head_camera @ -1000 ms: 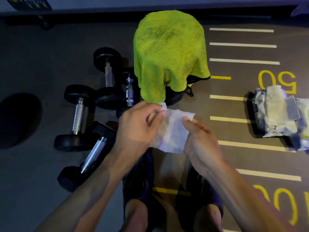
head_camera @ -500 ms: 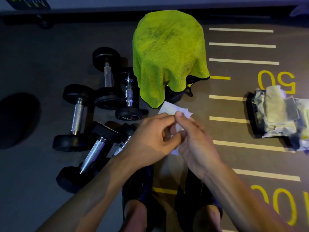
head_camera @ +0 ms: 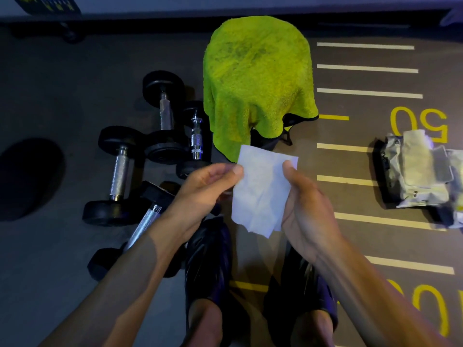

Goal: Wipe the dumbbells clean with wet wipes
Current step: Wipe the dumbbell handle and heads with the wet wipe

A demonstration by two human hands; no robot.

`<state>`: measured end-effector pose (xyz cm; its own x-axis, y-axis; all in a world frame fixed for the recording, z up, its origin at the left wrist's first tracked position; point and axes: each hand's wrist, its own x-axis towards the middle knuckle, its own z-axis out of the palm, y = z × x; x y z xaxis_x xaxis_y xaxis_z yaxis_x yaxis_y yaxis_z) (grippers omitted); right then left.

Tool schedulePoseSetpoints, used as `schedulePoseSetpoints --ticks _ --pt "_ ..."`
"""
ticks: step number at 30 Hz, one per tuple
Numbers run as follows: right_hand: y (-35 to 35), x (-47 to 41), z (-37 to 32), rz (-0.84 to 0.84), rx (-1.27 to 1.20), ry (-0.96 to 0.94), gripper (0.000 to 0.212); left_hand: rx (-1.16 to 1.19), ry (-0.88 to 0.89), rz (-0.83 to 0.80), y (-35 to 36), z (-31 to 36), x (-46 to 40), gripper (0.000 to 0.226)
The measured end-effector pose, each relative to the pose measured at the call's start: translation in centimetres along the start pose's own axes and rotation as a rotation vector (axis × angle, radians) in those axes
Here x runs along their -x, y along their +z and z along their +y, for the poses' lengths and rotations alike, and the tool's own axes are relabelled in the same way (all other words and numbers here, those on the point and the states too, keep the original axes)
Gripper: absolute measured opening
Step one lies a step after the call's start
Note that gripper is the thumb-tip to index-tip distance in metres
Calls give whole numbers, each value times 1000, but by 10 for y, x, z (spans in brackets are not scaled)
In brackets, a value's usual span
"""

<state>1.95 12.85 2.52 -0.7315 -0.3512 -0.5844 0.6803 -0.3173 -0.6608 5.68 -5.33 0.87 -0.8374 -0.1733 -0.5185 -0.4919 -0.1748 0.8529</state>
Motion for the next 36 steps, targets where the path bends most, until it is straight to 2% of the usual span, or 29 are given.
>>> schedulePoseSetpoints --ticks 2,5,10,13,16,18,19,21,26,29,32,33,35,36 --pt "0 -1 1 -39 23 -1 49 33 23 15 -2 -3 2 23" --pt "-3 -4 5 -43 114 -8 36 -27 105 93 -10 -4 2 4" --pt "-5 -9 13 26 225 -90 23 -167 132 129 -34 5 6 9" --pt "-5 -9 14 70 219 -98 22 -422 137 243 -68 0 4 14" --pt "-9 -9 18 103 252 -70 23 -810 18 263 -93 -17 2 15" --pt "-10 -10 19 118 264 -50 23 -985 -89 273 -93 -29 0 8" --pt "-10 -10 19 115 271 -42 22 -1026 -141 282 -90 -34 -1 6" --pt "-11 -10 19 105 274 -31 23 -1100 -220 308 -82 -41 -6 18" --pt "-13 -10 21 85 285 -20 24 -1268 -293 330 -71 -48 -13 32" --pt "-15 -9 24 82 298 -19 29 -1348 -316 291 -60 -52 -14 31" --pt "-19 -11 28 89 281 -15 23 -1341 -313 317 -54 -56 -15 28" --pt "-18 -10 28 78 279 -26 31 -1311 -313 331 -55 -57 -15 26" --pt "-15 -9 30 58 324 -35 72 -1261 -307 337 -55 -58 -14 26" --pt "-16 -11 33 46 338 -35 85 -1255 -303 328 -54 -59 -13 27"
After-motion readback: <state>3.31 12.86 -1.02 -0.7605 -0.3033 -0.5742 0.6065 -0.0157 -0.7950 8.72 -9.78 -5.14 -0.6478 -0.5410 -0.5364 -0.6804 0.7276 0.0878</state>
